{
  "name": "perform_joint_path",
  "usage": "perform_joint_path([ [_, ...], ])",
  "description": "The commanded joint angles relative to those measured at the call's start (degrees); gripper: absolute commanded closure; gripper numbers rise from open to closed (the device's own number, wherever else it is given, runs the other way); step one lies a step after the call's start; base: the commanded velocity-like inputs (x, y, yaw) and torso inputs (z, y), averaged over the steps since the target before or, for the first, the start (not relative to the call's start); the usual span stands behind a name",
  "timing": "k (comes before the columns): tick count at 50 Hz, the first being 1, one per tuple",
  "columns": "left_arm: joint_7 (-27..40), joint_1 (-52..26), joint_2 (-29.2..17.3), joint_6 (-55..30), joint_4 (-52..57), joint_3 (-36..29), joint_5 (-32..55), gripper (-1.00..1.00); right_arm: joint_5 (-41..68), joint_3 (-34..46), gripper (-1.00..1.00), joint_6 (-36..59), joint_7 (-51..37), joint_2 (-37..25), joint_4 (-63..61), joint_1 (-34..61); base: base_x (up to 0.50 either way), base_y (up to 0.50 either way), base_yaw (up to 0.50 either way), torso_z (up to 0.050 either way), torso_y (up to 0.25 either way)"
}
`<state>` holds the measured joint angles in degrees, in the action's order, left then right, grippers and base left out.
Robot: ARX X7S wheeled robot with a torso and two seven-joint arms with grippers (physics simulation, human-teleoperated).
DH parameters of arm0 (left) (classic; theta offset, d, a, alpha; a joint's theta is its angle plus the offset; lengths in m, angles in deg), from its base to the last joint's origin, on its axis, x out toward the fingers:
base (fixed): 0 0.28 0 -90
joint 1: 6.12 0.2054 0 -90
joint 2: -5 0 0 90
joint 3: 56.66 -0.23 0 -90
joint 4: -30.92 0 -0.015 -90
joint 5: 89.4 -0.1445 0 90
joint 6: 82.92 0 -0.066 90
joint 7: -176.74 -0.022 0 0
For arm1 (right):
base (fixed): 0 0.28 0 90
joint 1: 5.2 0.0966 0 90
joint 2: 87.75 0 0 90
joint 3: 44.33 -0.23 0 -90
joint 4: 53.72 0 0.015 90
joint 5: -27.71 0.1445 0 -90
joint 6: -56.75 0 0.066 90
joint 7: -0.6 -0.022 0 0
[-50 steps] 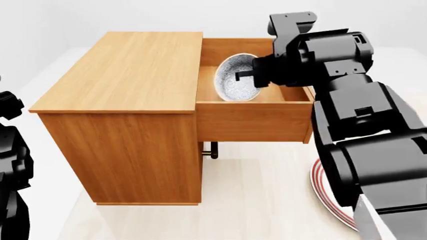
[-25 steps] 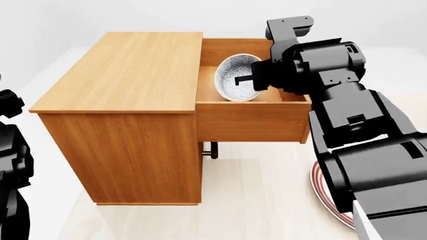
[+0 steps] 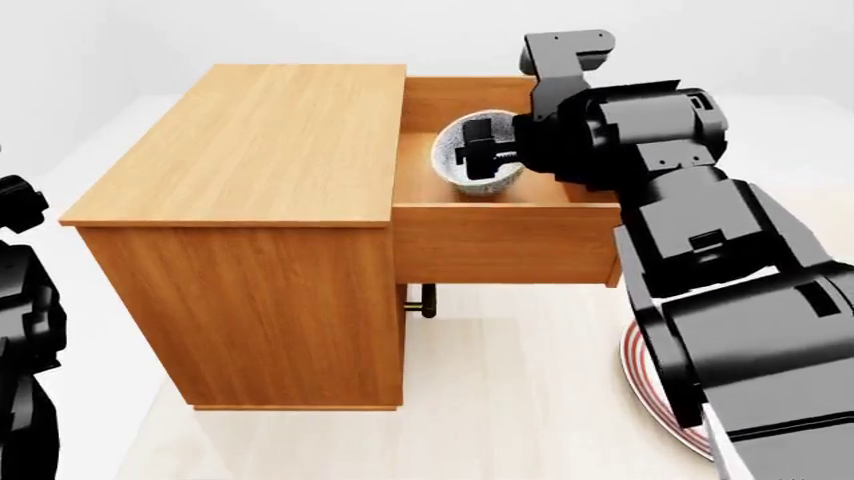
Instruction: Open the top drawer of the cabinet and put the bowl in it.
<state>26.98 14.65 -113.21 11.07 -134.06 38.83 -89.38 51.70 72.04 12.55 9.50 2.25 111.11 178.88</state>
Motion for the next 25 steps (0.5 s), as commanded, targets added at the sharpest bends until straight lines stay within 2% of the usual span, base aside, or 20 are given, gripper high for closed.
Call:
perform_joint_path([
  [1, -0.33, 0.12, -0.11, 0.20, 0.00, 0.09, 0.04, -1.00, -14.00, 0.70, -1.00, -6.53, -5.28, -0.18, 0.16, 7.44, 0.00, 0.00, 0.00, 0.000, 0.000],
  [10, -0.32, 0.36, 0.00, 0.66, -0.01, 0.08, -0.02, -1.00, -22.29, -2.45, -1.00, -6.34, -2.82, -1.05, 0.15, 17.05, 0.00, 0.00, 0.00, 0.000, 0.000],
  [25, -0.01, 0.52, -0.02, 0.85, -0.01, 0.09, -0.03, -1.00, -20.66, -8.16, -1.00, -10.22, 0.52, -3.87, -0.06, 23.83, 0.00, 0.00, 0.00, 0.000, 0.000],
])
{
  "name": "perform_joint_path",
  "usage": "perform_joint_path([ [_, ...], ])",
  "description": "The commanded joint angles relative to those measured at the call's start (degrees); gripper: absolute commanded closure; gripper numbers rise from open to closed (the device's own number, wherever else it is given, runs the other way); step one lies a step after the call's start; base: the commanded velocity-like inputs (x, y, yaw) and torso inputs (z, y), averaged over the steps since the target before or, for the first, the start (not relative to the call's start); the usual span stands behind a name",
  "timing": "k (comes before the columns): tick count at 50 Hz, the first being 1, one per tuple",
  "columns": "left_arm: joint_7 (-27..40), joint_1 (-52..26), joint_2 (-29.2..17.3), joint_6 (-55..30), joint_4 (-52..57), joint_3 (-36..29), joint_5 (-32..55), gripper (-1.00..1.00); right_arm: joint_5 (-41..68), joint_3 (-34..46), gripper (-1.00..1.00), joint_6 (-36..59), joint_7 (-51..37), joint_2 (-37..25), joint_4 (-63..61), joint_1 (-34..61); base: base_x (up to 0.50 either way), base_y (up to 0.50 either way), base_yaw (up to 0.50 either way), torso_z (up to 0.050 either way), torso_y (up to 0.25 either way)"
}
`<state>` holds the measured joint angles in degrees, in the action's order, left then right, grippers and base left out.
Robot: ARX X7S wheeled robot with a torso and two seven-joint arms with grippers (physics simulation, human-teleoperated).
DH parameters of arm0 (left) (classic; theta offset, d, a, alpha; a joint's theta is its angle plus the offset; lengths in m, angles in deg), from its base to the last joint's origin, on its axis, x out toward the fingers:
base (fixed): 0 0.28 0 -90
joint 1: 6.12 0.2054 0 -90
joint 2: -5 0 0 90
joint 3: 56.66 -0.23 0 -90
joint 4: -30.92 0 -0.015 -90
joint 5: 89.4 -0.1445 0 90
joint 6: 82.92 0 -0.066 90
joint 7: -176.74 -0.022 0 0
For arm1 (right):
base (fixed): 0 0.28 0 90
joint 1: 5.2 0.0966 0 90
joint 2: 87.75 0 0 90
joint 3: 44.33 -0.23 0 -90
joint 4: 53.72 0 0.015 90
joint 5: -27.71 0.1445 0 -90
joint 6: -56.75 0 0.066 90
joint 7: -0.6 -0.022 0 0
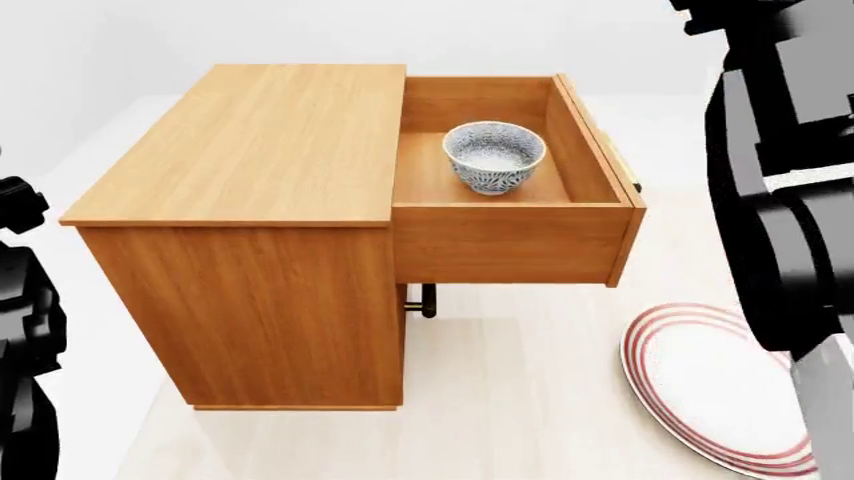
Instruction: Open the top drawer of the cabinet and put the bowl in it.
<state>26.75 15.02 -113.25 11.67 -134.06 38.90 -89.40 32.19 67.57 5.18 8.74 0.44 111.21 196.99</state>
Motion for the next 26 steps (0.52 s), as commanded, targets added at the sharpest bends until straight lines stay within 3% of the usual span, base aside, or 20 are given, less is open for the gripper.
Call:
perform_joint_path([
  [1, 0.26, 0.15, 0.03, 0.26, 0.00, 0.05, 0.03, -1.00, -0.59, -4.26, -1.00, 0.12, 1.03, -3.02, -5.91, 3.92, 0.00, 0.00, 0.00, 0.000, 0.000],
  [5, 0.40, 0.27, 0.04, 0.51, 0.00, 0.03, -0.02, -1.00, 3.86, -9.78, -1.00, 28.96, -1.96, -9.59, -40.29, -14.27, 0.00, 0.00, 0.00, 0.000, 0.000],
  [11, 0.66, -0.01, 0.01, 0.41, 0.00, -0.37, -0.21, -1.00, 9.53, -19.23, -1.00, 51.49, -4.03, -13.11, -91.86, -27.59, 0.00, 0.00, 0.00, 0.000, 0.000],
  [13, 0.81, 0.06, 0.03, 0.51, 0.00, -0.55, -0.27, -1.00, 25.98, -23.27, -1.00, 51.56, -18.10, -18.18, -108.02, -32.51, 0.00, 0.00, 0.00, 0.000, 0.000],
  [15, 0.95, 0.13, 0.05, 0.57, 0.00, -0.70, -0.28, -1.00, 43.17, -26.99, -1.00, 51.52, -34.05, -22.50, -113.54, -35.44, 0.00, 0.00, 0.00, 0.000, 0.000],
  [17, 1.06, 0.13, 0.06, 0.54, 0.00, -0.81, -0.26, -1.00, 60.36, -30.12, -1.00, 51.40, -42.57, -24.55, -118.54, -38.47, 0.00, 0.00, 0.00, 0.000, 0.000],
  [18, 1.12, 0.13, 0.06, 0.52, 0.00, -0.86, -0.25, -1.00, 63.95, -32.13, -1.00, 51.22, -45.25, -25.05, -121.63, -40.64, 0.00, 0.00, 0.00, 0.000, 0.000],
  [23, 1.40, 0.14, 0.07, 0.30, 0.00, -1.30, -0.31, -1.00, 65.72, -36.97, -1.00, 45.96, -46.79, -26.46, -132.39, -53.21, 0.00, 0.00, 0.00, 0.000, 0.000],
  [26, 1.56, 0.11, 0.08, 0.15, 0.00, -1.48, -0.26, -1.00, 62.14, -35.59, -1.00, 40.81, -45.00, -27.47, -134.72, -59.31, 0.00, 0.00, 0.00, 0.000, 0.000],
])
